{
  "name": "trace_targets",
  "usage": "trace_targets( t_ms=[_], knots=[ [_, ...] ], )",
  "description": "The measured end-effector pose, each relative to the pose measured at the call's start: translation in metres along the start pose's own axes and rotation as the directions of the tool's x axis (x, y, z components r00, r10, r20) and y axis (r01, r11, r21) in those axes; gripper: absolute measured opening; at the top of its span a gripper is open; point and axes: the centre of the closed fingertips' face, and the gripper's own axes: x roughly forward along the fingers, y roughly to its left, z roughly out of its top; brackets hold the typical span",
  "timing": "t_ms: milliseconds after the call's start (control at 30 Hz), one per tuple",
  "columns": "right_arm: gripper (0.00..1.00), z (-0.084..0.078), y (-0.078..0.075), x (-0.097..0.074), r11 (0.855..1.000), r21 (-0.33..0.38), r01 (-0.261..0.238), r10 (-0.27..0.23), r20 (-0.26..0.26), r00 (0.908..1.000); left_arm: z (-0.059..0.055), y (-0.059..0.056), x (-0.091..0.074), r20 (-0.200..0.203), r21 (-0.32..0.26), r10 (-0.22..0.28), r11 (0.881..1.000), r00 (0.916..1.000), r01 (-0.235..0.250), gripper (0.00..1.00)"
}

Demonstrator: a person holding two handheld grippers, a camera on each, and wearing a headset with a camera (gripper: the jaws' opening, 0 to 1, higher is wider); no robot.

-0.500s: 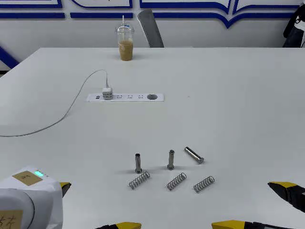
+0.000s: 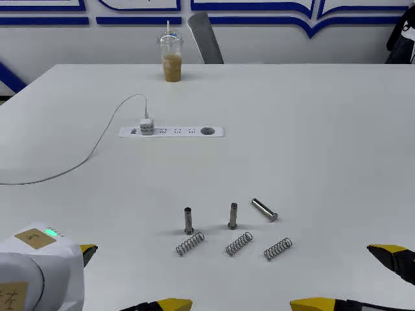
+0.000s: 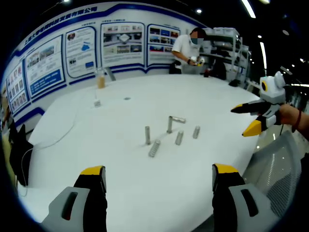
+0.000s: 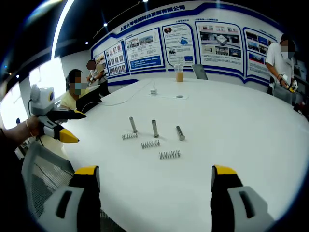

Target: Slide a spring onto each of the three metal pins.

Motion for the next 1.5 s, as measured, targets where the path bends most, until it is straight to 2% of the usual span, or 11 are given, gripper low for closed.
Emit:
trace_targets(
  t_ms=[167,333,1033,1500],
  knots=[
    [0.97,-0.001,-0.001,-0.001,1.0,0.001,0.003,-0.003,0.0,1.0,0.003,0.001,-0.002,0.007,0.016,0.006,1.0,1.0,-0.006,0.93],
    [0.97,-0.002,-0.002,-0.001,1.0,0.003,0.005,-0.005,-0.002,1.0,0.001,0.0,-0.001,-0.002,0.019,0.0,1.0,1.0,0.0,0.94],
    [0.94,-0.004,-0.009,-0.001,1.0,0.001,0.016,-0.016,-0.01,0.9998,0.002,0.0,0.002,0.014,-0.004,-0.008,1.0,0.9999,0.008,1.0],
    [0.91,0.014,-0.021,0.015,0.999,-0.027,0.018,-0.018,0.002,0.9998,0.001,-0.003,0.007,0.021,-0.006,-0.015,1.0,0.9997,0.015,1.0]
  ],
)
